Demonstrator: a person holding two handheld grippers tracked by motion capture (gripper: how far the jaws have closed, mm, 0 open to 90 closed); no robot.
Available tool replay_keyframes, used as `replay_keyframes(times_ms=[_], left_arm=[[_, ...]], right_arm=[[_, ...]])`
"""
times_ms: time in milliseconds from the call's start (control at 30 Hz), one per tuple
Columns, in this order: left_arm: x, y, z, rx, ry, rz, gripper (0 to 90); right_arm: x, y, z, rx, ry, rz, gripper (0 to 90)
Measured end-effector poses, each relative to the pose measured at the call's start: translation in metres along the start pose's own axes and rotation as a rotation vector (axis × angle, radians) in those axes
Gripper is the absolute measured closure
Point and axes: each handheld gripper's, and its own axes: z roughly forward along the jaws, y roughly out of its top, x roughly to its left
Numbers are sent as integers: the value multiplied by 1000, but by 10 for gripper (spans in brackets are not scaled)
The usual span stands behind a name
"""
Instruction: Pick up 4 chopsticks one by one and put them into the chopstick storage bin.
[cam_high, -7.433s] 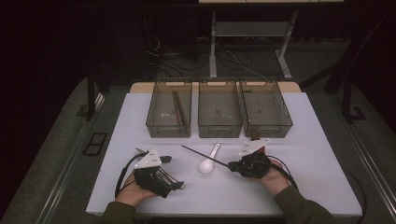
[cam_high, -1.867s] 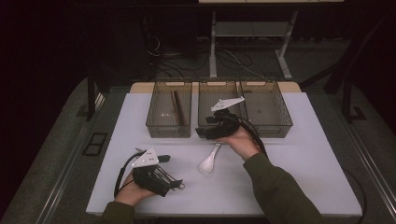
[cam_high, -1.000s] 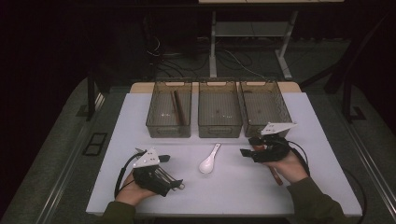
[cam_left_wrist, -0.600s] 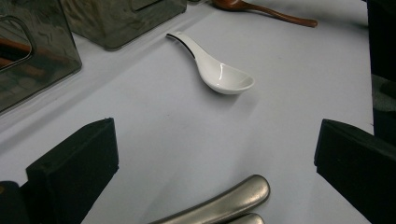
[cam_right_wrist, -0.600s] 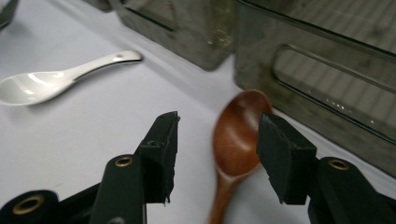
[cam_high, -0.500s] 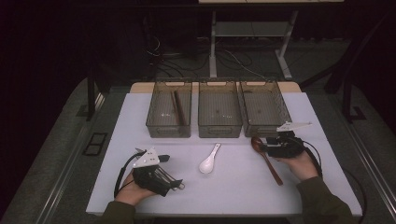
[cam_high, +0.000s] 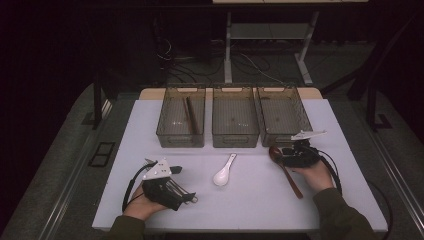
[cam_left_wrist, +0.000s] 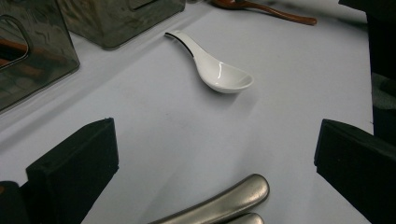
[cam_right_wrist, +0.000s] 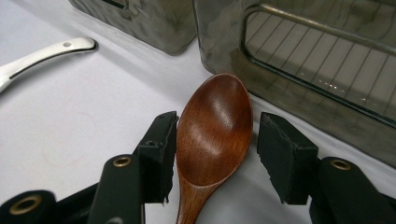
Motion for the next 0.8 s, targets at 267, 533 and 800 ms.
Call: replay_keyframes(times_ms=[267, 533, 800], left_arm=[[0, 0, 0, 0, 0, 0, 0], [0, 0, 0, -1, 0, -1, 0], [1, 0, 0, 2, 2, -2, 0]], right_arm=[[-2, -2, 3, 9, -18, 4, 476], [0, -3, 6, 14, -23, -11, 496], [6, -2, 7, 22, 23, -39, 656]])
